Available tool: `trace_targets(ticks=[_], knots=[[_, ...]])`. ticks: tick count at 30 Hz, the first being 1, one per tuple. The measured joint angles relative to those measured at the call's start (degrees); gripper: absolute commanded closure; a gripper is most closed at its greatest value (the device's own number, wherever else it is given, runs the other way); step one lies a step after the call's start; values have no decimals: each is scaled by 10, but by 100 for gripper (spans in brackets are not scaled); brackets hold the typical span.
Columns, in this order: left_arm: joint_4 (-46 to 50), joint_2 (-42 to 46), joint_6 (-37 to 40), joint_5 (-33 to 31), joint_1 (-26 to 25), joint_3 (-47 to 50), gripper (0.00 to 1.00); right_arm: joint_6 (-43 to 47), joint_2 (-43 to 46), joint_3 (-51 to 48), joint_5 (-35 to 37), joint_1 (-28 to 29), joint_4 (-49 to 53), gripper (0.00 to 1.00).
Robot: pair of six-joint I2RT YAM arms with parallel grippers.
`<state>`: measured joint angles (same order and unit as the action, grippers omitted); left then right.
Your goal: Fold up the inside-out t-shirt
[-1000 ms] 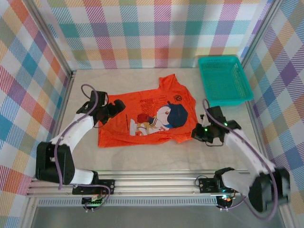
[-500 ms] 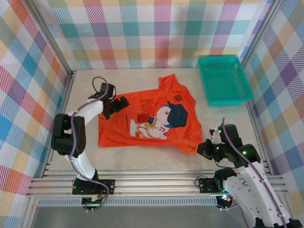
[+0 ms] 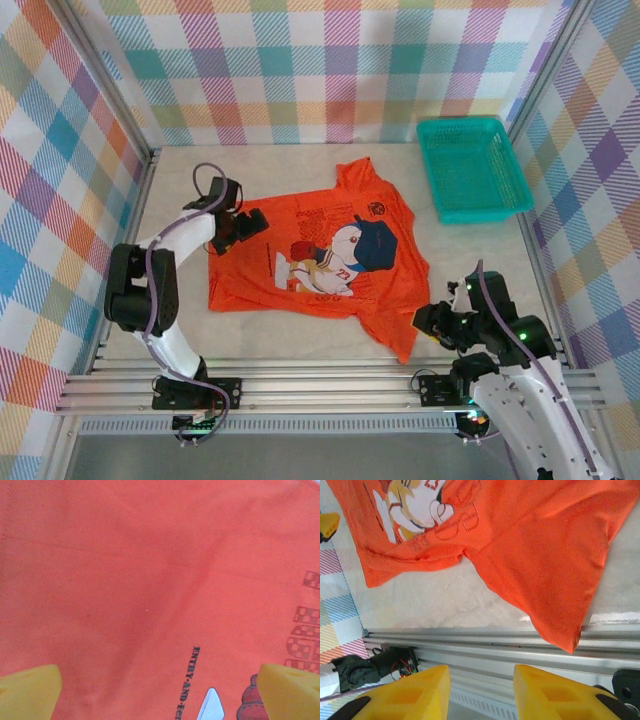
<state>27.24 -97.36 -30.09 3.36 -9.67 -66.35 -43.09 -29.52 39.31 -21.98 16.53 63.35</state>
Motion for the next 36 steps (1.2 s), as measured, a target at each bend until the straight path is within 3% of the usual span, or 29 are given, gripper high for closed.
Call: trace_targets(ticks=[4,8,17,24,29,36], knots=[[12,45,13,-3,-2,0,0,-3,-82,19,6,0,-77,63],[14,40,25,4,-2,-3,0,-7,-235,35,33,12,-190,61],[41,-136,30,21,-2,-118,0,2,-613,214,70,23,-369,58],[75,-283,30,32,4,-313,0,17,-863,408,91,17,-380,58],[97,-367,29,42,11,-450,0,24,-975,563,83,-5,-349,58],[149,-495,39,62,26,-680,0,55,-1153,873,90,-30,-247,59]])
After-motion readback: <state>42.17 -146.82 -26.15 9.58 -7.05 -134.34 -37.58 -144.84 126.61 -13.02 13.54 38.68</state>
